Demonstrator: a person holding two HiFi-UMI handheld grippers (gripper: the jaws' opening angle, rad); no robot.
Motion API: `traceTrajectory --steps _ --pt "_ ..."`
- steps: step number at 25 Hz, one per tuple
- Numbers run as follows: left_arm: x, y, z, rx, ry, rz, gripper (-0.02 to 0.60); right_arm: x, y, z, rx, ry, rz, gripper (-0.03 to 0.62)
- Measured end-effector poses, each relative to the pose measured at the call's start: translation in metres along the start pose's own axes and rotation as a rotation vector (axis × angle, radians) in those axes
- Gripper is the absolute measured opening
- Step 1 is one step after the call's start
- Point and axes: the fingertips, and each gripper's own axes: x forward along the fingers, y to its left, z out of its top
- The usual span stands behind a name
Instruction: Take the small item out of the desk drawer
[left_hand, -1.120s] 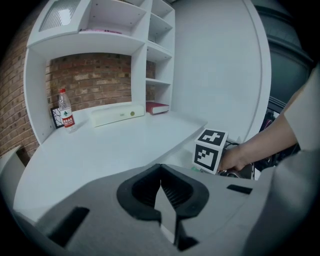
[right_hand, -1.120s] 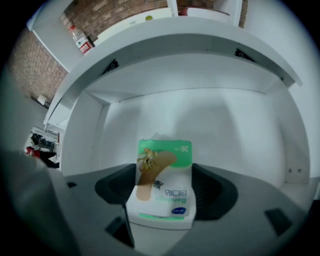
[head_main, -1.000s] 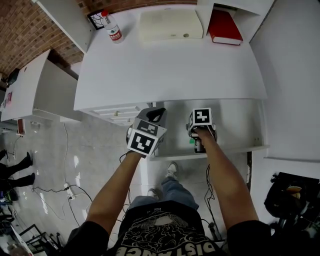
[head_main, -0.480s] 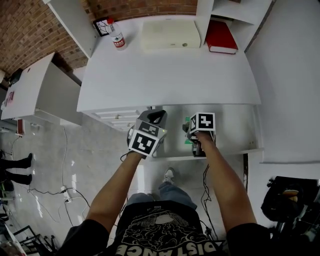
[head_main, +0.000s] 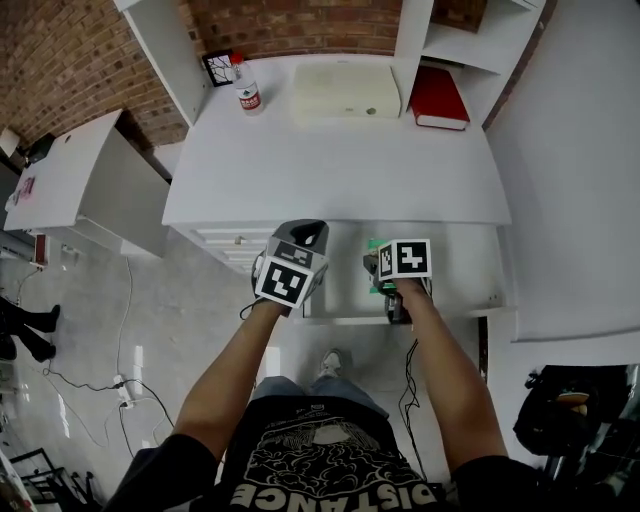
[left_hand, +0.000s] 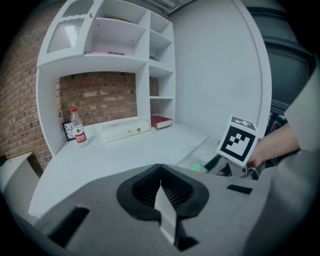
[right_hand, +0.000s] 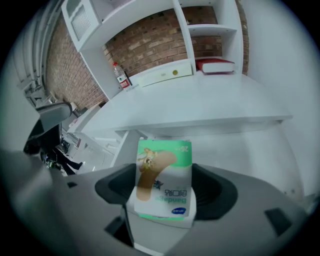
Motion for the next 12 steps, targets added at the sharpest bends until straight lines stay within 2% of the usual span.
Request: traceTrajectory --steps 12 --pt "-0.044 0.034 0.012 -0.020 -0.063 0.038 0.002 -0.044 0.057 0.047 -0.101 -0.187 0.018 0.347"
